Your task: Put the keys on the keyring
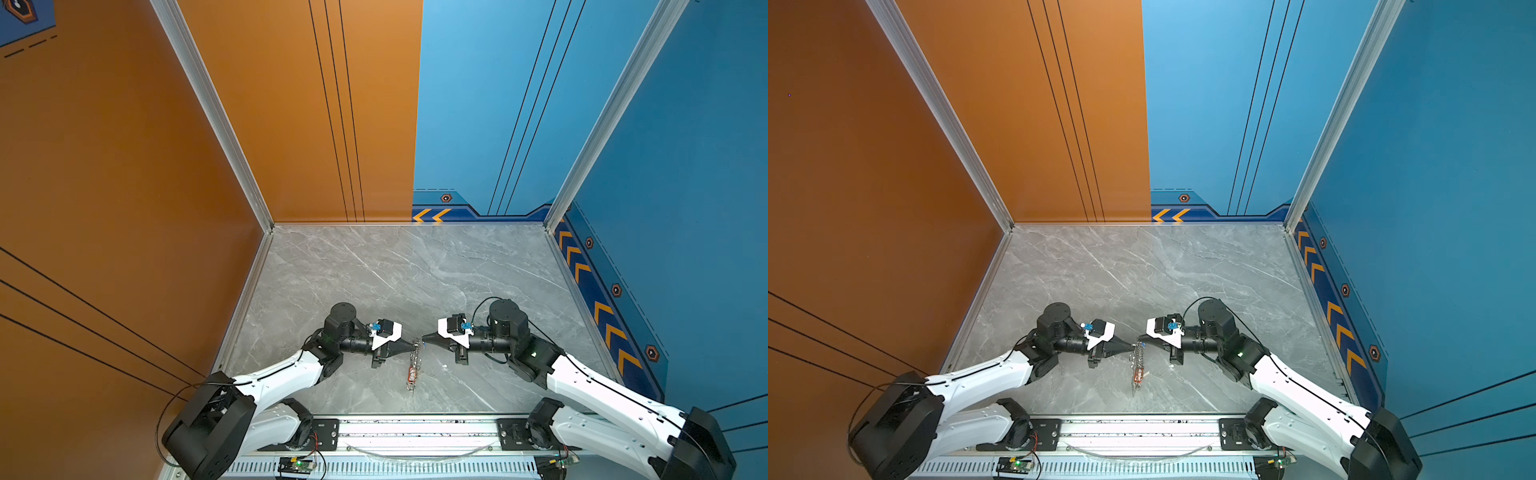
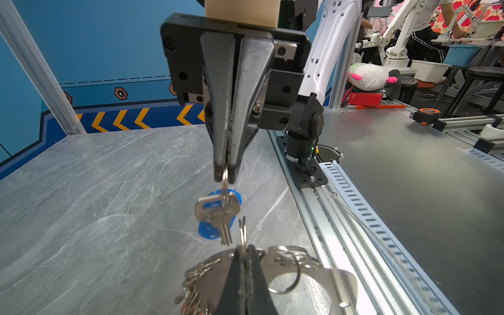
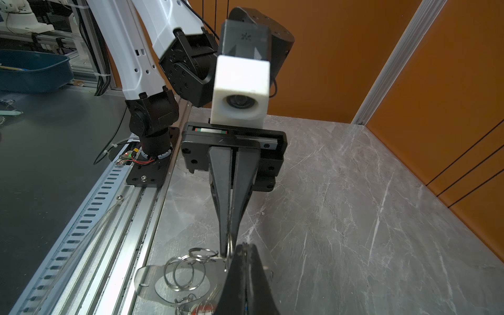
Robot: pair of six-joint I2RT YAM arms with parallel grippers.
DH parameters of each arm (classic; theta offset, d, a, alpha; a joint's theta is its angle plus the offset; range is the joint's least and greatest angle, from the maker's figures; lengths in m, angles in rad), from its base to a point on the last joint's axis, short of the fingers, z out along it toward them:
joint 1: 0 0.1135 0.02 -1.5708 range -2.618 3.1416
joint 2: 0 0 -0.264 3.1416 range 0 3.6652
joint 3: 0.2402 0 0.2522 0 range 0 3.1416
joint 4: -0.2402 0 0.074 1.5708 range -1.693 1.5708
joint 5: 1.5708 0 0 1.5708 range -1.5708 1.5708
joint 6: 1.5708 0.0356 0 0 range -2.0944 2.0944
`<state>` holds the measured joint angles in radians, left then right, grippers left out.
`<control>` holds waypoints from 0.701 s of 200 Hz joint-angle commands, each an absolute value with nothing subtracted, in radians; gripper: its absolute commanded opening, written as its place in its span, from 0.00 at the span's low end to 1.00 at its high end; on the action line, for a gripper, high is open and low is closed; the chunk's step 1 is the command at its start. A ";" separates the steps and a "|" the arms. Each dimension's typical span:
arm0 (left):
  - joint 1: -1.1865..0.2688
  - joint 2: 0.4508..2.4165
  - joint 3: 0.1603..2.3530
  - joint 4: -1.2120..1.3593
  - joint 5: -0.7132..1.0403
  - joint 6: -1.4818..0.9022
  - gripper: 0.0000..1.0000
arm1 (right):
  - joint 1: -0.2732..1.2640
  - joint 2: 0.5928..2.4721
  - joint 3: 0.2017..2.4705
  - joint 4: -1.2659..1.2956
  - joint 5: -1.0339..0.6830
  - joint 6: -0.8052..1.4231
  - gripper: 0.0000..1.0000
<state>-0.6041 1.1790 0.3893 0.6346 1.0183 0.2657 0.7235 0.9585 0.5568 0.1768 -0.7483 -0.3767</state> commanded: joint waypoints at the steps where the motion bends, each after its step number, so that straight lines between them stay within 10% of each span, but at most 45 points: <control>1: -0.612 1.163 0.392 0.637 1.032 0.272 0.00 | 0.722 0.972 0.552 0.196 -0.800 -0.377 0.00; 140: -0.617 1.165 0.396 0.636 1.037 0.268 0.00 | 0.739 1.003 0.571 0.203 -0.791 -0.371 0.00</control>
